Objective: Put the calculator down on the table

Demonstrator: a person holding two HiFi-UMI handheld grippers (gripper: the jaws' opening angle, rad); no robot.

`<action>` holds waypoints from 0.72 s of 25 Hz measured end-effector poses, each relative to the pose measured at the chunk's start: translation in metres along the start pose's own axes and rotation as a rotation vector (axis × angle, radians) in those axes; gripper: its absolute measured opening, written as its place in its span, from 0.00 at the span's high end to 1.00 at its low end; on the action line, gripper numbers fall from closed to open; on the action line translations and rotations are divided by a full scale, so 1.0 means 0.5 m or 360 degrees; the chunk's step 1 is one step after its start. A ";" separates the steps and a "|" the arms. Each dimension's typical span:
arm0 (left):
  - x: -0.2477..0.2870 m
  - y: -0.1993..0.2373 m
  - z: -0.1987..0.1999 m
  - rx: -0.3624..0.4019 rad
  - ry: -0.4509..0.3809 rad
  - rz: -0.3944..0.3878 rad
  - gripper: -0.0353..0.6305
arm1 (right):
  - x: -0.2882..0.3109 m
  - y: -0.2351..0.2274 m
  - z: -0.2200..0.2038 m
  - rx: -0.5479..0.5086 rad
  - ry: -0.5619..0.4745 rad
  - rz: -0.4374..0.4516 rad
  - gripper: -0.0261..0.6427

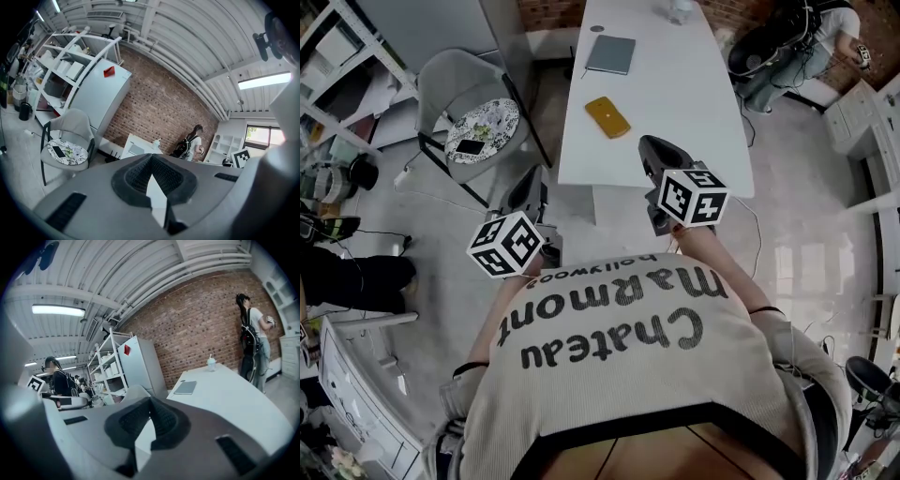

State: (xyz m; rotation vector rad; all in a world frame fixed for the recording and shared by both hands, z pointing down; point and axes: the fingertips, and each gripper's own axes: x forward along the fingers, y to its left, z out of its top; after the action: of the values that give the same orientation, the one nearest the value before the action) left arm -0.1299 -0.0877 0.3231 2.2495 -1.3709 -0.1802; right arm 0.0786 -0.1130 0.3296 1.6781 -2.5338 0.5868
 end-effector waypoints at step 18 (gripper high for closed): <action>0.029 -0.038 -0.031 0.0001 0.0032 -0.0002 0.94 | -0.022 -0.060 -0.017 0.0045 0.0040 -0.0026 0.96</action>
State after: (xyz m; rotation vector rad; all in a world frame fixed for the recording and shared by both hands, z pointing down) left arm -0.1021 -0.0880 0.3296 2.2464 -1.3594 -0.1571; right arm 0.1086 -0.1108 0.3431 1.6876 -2.5042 0.6410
